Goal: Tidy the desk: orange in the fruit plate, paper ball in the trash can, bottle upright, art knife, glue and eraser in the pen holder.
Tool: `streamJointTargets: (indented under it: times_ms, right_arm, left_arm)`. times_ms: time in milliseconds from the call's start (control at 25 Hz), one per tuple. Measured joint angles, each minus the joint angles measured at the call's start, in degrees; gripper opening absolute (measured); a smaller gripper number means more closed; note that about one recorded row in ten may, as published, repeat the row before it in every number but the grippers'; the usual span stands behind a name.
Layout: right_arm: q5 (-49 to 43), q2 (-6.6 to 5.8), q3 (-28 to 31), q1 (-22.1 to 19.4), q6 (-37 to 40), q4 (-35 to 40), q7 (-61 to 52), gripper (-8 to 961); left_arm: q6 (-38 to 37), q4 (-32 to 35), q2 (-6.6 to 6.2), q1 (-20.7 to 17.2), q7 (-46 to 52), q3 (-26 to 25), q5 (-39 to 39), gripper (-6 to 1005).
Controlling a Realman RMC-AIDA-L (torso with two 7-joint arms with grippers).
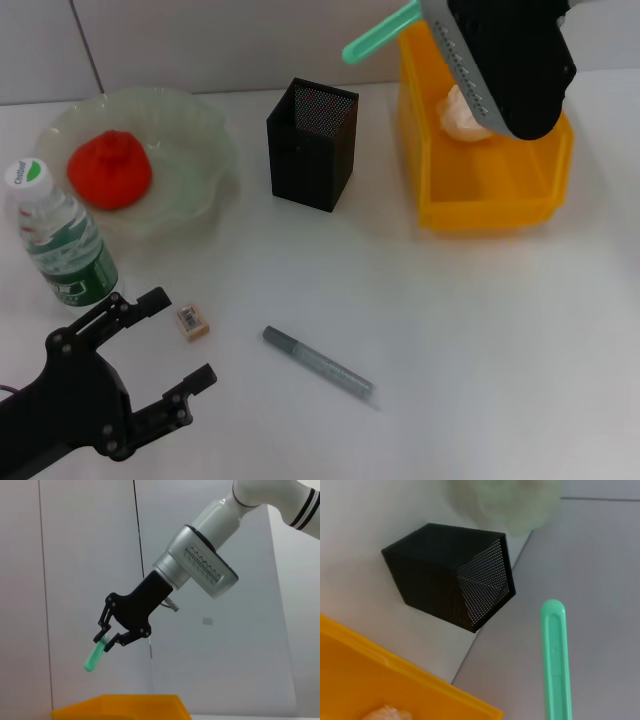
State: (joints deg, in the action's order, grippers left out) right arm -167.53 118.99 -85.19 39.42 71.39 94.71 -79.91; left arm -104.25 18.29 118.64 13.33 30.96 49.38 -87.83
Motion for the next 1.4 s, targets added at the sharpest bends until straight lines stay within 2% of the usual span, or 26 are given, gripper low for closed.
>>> streamJointTargets:
  times_ms: [280,480,960,1400]
  right_arm:
    - [-0.03,-0.43,-0.29,1.62,-7.27,-6.63,6.69,177]
    - [-0.05,-0.11,-0.31,4.16,-11.39,-11.98,9.61,177]
    - [-0.03,0.11,-2.19,5.62,-23.69,-22.77,18.76,177]
    - [0.02,0.28,-7.52,5.24,-29.18,-26.75,21.07,177]
  left_arm:
    - [0.06,-1.08,0.01,0.18,-1.03,0.01,0.78,796]
    - [0.29,-1.15,0.05,0.27,-1.07,0.01,1.72,795]
    - [0.51,-1.93,0.1,0.46,-1.08,0.01,3.27,795]
    - [0.63,-2.56,0.01,0.64,-1.08,-0.03,3.88,795]
